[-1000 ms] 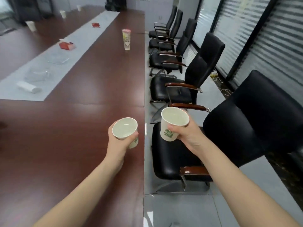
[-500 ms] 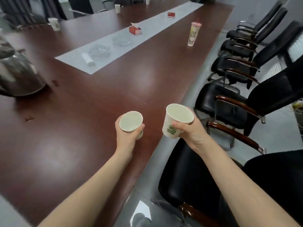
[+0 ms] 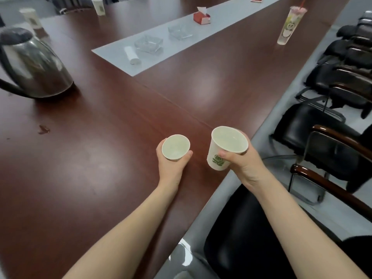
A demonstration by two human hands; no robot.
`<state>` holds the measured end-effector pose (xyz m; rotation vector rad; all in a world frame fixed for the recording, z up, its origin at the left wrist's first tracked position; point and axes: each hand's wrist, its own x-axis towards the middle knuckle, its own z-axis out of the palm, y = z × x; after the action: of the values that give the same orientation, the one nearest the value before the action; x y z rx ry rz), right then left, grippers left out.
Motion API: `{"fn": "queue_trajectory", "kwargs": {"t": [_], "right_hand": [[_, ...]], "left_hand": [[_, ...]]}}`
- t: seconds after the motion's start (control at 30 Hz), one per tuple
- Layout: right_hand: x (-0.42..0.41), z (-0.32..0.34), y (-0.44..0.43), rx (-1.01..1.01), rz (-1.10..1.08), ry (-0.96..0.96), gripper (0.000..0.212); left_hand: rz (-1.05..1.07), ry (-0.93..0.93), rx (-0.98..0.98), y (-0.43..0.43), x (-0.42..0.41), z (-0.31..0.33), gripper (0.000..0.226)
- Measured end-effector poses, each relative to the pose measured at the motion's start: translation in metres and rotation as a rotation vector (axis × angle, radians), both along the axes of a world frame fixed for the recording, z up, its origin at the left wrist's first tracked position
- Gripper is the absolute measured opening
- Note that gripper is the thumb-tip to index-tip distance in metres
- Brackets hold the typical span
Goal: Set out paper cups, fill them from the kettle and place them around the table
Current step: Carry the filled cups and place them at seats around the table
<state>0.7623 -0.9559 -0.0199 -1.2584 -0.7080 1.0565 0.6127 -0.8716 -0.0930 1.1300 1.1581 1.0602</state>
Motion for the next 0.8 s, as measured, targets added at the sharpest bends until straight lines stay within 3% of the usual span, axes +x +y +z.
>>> {"fn": "queue_trajectory", "kwargs": {"t": [0.47, 0.7, 0.8], "right_hand": [[0.017, -0.026, 0.016, 0.018, 0.027, -0.001, 0.075], [0.014, -0.014, 0.006, 0.022, 0.041, -0.006, 0.073], [0.009, -0.002, -0.002, 0.005, 0.048, -0.022, 0.081]], "left_hand": [[-0.074, 0.039, 0.009, 0.002, 0.006, -0.010, 0.089], [-0.128, 0.106, -0.011, -0.011, -0.010, 0.001, 0.114], [-0.059, 0.142, 0.020, -0.022, -0.023, 0.021, 0.106]]}}
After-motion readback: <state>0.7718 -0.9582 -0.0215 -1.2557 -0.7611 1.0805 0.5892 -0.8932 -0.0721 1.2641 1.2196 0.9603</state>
